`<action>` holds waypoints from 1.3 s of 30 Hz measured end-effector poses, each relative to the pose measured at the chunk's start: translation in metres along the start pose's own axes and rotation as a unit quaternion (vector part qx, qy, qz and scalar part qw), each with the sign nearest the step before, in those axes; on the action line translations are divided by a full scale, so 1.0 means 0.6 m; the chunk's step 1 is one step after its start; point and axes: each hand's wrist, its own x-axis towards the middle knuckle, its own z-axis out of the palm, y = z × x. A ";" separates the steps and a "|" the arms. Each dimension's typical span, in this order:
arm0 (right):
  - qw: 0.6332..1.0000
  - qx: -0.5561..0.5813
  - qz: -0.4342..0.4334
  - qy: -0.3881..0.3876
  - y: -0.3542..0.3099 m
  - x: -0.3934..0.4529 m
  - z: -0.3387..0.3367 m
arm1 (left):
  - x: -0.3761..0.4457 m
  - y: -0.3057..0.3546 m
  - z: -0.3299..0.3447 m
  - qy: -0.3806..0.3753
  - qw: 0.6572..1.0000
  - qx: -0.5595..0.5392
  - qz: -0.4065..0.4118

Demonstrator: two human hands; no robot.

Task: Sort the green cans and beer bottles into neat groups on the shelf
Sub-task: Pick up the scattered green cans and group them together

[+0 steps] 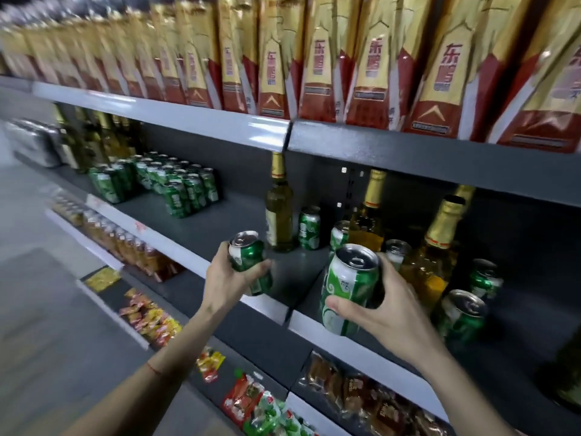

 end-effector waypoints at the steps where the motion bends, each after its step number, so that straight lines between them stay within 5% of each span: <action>1: 1.000 0.011 -0.006 -0.008 -0.003 0.011 0.009 | -0.007 0.008 -0.023 0.002 1.000 0.000 -0.002; 15: 0.977 0.133 -0.087 -0.142 -0.106 0.192 0.286 | -0.008 -0.030 -0.322 0.115 0.993 0.000 -0.022; 27: 0.980 0.141 -0.064 -0.125 -0.204 0.400 0.616 | 0.234 -0.168 -0.572 0.093 0.996 -0.015 -0.009; 39: 0.989 0.110 -0.012 -0.094 -0.194 0.644 0.823 | 0.515 -0.262 -0.634 0.058 0.998 -0.005 0.008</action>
